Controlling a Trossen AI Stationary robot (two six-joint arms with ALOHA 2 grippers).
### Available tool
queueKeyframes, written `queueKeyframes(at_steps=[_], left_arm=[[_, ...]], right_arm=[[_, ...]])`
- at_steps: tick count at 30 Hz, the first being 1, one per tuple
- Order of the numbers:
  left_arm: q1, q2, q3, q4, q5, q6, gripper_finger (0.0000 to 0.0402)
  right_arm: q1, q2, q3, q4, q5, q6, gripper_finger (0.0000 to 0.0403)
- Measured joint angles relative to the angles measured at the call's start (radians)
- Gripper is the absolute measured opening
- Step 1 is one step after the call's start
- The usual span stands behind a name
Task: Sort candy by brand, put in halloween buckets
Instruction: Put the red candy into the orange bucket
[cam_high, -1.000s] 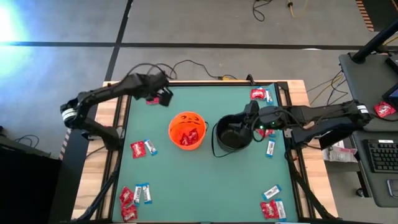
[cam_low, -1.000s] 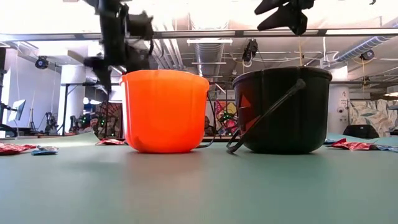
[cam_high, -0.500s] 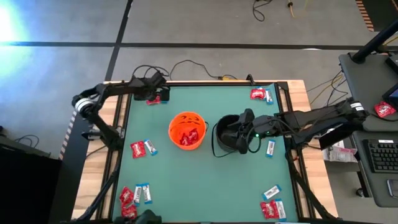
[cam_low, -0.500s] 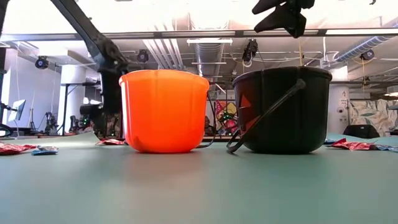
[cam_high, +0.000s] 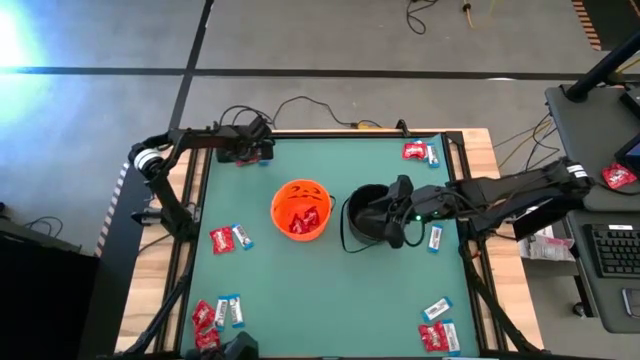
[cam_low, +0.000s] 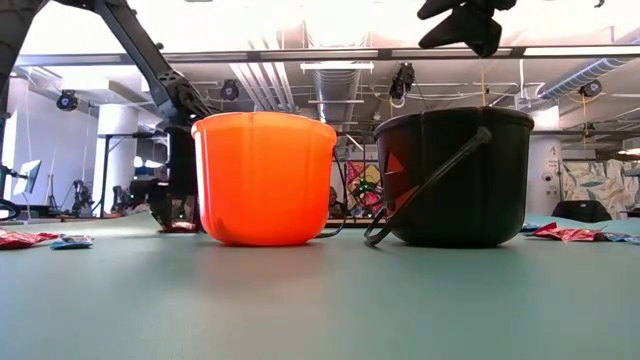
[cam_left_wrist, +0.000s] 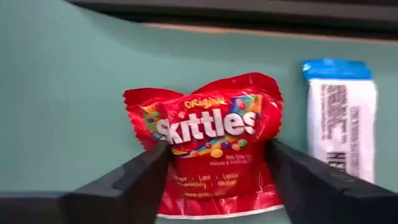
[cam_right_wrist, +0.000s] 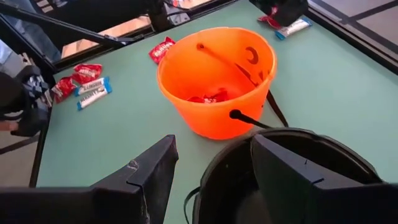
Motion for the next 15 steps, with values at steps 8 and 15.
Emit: queueKeyframes(at_steps=[8, 15], left_arm=[[-0.019, -0.025, -0.006, -0.054, 0.006, -0.017, 0.0099], [-0.123, -0.213, -0.011, -0.122, 0.055, -0.057, 0.0067]], right_arm=[[0.000, -0.096, 0.000, -0.037, -0.018, 0.003, 0.0189], [0.000, -0.155, 0.000, -0.051, -0.018, 0.000, 0.0168]])
